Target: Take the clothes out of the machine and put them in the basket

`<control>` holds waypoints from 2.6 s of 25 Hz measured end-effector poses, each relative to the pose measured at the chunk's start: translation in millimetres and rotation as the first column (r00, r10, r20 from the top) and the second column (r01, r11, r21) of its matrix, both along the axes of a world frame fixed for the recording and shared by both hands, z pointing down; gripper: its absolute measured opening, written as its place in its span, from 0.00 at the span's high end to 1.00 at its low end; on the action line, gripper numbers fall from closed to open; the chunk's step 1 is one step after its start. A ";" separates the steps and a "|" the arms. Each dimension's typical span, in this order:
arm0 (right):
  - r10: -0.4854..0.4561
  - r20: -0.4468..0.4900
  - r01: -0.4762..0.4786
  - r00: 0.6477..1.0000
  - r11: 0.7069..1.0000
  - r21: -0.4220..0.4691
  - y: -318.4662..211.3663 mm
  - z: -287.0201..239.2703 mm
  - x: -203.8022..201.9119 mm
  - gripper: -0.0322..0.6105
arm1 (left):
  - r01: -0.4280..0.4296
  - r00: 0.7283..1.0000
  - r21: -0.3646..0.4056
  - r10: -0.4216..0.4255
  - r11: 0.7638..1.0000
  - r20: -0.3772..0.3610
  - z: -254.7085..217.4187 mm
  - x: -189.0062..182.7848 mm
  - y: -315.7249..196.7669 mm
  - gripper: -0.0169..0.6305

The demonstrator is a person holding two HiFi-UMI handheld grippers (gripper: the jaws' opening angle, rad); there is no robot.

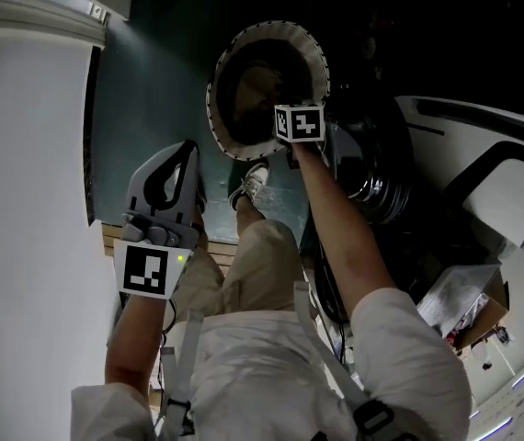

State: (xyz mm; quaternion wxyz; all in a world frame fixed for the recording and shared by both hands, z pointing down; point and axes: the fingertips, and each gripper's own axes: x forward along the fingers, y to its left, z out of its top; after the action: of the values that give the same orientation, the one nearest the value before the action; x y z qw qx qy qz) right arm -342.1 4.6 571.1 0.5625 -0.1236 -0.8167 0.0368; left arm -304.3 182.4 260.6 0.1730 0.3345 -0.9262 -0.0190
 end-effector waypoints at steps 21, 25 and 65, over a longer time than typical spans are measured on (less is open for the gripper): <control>0.206 0.494 -0.140 0.844 0.976 -0.167 -26.9 -355.5 15.5 0.93 | -0.031 0.967 0.055 0.016 0.998 0.255 -199.2 -0.5 45.7 0.95; 0.196 0.622 -0.115 0.758 0.979 -0.169 -35.7 -434.7 12.5 0.93 | -0.019 0.949 0.078 -0.007 0.997 0.315 -241.6 3.2 51.1 0.95; 0.120 0.965 -0.183 0.232 0.980 -0.078 -112.0 -706.1 118.3 0.93 | 0.172 0.831 0.254 -0.279 0.952 0.482 -374.2 21.6 123.5 0.95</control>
State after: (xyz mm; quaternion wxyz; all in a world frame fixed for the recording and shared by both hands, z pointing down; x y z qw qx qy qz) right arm -223.8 -107.4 -135.0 -0.0589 -0.0261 -0.9978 -0.0132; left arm -282.8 305.9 -113.6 -0.1174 0.2309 -0.9649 -0.0429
